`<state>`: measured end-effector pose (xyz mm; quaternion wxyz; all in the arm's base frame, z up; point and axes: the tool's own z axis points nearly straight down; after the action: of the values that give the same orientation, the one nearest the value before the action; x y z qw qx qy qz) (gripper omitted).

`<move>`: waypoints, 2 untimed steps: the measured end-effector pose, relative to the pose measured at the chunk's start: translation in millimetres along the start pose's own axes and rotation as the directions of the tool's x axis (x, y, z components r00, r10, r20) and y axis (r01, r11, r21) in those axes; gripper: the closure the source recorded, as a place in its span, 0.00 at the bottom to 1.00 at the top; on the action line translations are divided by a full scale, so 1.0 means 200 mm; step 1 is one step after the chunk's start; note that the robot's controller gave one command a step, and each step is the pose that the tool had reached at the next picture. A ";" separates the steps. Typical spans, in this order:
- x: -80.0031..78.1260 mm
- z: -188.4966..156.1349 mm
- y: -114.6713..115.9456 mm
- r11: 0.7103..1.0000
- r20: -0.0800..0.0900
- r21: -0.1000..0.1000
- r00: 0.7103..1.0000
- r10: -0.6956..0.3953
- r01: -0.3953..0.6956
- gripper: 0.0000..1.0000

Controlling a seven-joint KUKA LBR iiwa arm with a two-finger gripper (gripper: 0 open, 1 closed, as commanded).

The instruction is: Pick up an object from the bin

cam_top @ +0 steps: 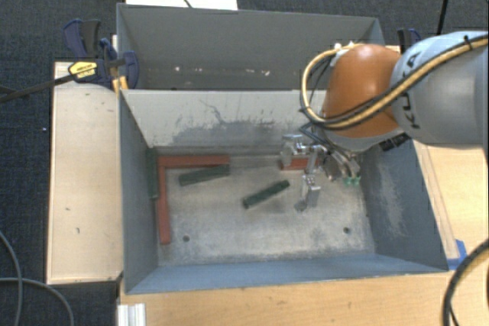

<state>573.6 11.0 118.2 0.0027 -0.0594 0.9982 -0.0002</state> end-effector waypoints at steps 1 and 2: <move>-0.02 0.13 0.08 0.990 -0.005 -0.003 0.990 -0.139 0.139 0.00; -0.05 -0.11 0.21 0.959 0.004 -0.001 0.959 -0.283 0.283 0.00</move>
Offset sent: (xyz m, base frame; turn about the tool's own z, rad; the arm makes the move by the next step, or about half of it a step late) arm 0.0024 0.0411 0.0185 -0.2839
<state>578.0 54.1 140.2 0.0043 -0.2014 0.9795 0.0003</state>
